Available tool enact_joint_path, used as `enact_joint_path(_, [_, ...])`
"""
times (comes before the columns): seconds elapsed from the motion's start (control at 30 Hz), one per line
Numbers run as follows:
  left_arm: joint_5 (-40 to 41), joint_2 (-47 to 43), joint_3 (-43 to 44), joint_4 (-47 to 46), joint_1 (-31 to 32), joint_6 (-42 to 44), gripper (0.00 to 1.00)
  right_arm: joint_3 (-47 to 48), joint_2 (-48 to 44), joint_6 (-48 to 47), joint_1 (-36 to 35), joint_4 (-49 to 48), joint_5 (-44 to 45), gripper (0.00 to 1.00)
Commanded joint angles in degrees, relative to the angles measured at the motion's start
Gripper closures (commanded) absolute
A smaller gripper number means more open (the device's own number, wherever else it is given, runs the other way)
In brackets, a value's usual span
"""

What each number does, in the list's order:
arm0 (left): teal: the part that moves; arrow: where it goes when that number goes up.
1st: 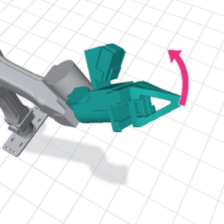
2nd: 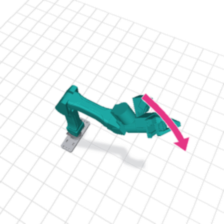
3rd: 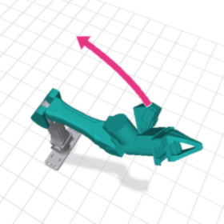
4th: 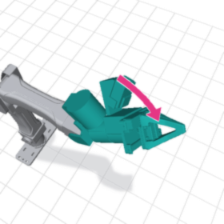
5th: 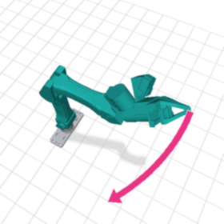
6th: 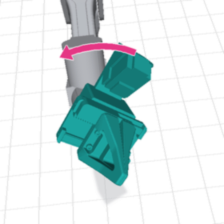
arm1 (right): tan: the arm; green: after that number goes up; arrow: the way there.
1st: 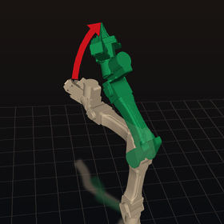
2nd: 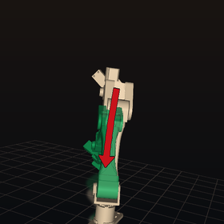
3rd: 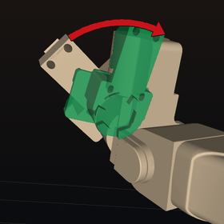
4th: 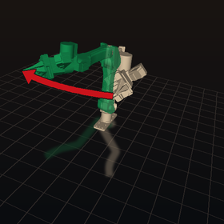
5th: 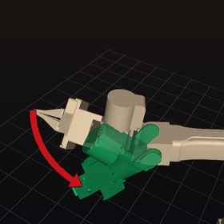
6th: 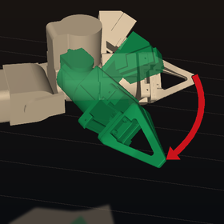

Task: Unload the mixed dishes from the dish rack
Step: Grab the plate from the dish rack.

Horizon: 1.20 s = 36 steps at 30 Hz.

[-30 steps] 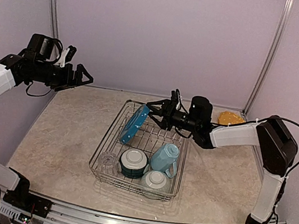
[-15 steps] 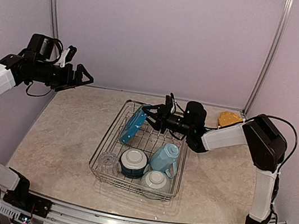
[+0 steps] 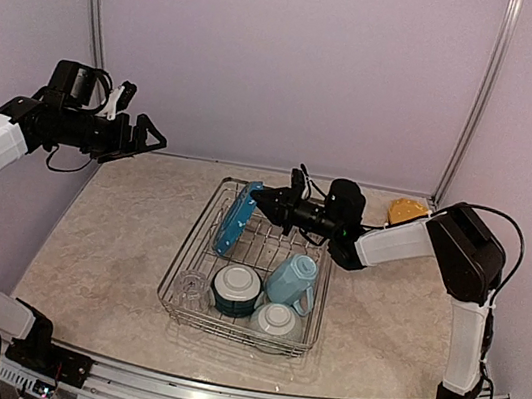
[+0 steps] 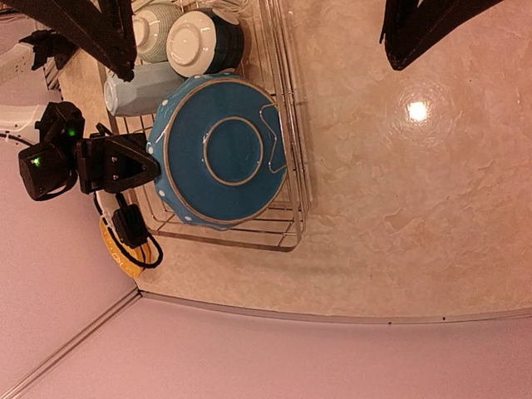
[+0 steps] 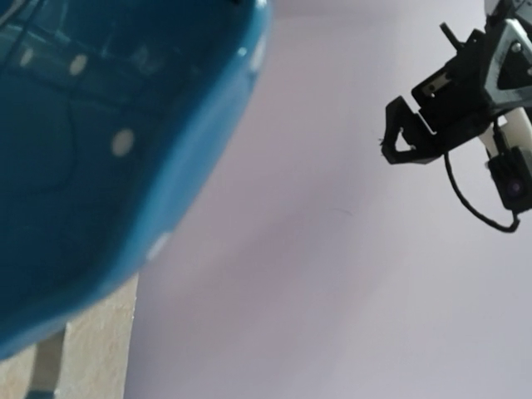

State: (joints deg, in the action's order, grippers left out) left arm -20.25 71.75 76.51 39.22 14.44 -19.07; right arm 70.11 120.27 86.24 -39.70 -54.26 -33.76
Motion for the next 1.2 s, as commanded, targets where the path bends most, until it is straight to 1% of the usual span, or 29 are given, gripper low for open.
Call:
enact_joint_path(0.0, [-0.11, -0.29, 0.83, 1.05, -0.44, 0.17, 0.01, 1.77, 0.71, -0.79, -0.62, -2.43, -1.01, 0.99])
enact_joint_path(0.07, [0.02, -0.38, 0.83, 1.03, -0.45, 0.26, 0.01, 1.8, 0.16, -0.59, -0.64, -2.33, -1.01, 1.0])
enact_joint_path(0.8, [-0.01, 0.75, 0.83, 1.12, -0.41, 0.17, 0.01, 2.31, -11.57, -2.09, -0.57, 0.19, -0.91, 1.0])
enact_joint_path(1.03, [-0.07, 0.94, 0.83, 1.12, -0.39, 0.08, 0.01, 2.64, -14.57, -4.94, -0.6, 0.82, -2.03, 1.0])
enact_joint_path(1.17, [-0.16, 0.94, 0.83, 1.12, -0.39, 0.09, 0.01, 3.42, -16.58, -8.87, -0.42, 4.28, -2.49, 1.0])
